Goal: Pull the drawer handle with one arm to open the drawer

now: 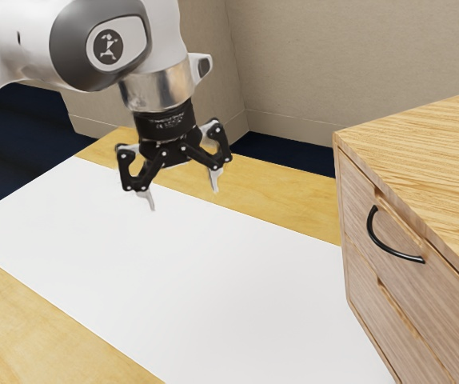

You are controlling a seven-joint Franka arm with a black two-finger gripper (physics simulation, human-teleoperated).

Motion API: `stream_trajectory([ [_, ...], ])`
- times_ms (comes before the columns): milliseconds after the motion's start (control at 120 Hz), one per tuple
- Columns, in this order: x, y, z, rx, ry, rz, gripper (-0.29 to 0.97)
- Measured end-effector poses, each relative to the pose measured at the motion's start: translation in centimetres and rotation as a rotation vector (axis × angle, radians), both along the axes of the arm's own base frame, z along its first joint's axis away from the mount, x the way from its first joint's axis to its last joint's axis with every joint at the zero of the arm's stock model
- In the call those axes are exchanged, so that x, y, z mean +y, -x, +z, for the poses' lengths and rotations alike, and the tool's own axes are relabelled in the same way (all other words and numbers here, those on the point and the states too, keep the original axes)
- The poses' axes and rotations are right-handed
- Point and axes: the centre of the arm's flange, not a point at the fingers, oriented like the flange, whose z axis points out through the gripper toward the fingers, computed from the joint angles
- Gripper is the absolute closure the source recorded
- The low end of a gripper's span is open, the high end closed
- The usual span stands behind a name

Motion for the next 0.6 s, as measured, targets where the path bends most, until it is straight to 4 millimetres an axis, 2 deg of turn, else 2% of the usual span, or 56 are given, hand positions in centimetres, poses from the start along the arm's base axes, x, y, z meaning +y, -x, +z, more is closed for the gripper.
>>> stream_trajectory([
  [225,0.1,-0.5,0.6,-0.059,0.007,0.171,0.00],
  [275,0.3,-0.3,2.5,-0.104,0.014,0.201,0.00],
  [325,-0.3,0.3,6.0,-0.181,0.026,0.215,0.00],
  [367,-1.4,0.9,7.9,-0.224,0.036,0.214,0.00],
  [417,-3.3,1.3,9.0,-0.248,0.064,0.199,0.00],
  [600,-9.7,1.3,9.5,-0.303,0.208,0.147,0.00],
])
